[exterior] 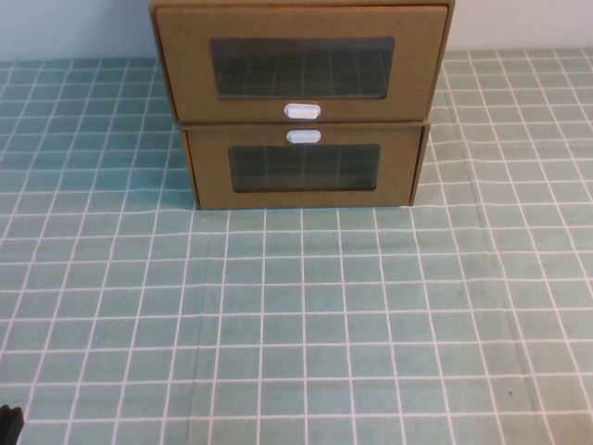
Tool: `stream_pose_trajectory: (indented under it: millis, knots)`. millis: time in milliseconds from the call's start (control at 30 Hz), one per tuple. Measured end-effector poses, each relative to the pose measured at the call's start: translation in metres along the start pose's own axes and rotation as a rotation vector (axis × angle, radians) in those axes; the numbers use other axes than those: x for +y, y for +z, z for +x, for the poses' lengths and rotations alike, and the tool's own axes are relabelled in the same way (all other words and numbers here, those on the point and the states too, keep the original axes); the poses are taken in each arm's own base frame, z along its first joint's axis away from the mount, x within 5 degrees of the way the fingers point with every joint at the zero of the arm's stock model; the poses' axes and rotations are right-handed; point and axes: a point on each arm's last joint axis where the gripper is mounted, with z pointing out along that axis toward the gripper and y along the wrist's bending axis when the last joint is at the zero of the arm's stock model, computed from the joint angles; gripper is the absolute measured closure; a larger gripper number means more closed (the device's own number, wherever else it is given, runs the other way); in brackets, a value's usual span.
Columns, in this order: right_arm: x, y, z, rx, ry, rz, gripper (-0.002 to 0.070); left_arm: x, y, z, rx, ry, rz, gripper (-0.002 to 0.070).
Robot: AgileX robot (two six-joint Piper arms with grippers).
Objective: Open the shoe box
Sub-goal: 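Pull the top drawer of the cardboard box fully open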
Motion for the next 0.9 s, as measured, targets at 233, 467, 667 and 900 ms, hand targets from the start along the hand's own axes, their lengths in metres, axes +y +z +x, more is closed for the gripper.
stream_pose_trajectory:
  millis: [233,467,667,900]
  knots:
    - [0.002,-0.001,-0.011,-0.126,0.008,-0.023,0.069,0.0,0.0,-0.01,-0.116,0.001,-0.003,0.0679]
    - [0.006,-0.008,-0.037,-0.421,0.008,-0.07,0.0689,0.001,-0.008,-0.037,-0.419,0.003,-0.012,0.0679]
    - [0.007,-0.012,-0.044,-0.509,0.008,-0.083,0.0689,0.001,-0.012,-0.045,-0.521,0.003,-0.015,0.0679]
    - [0.01,-0.025,-0.061,-0.751,0.061,-0.143,0.0689,0.001,-0.014,-0.049,-0.573,0.002,-0.016,0.0679]
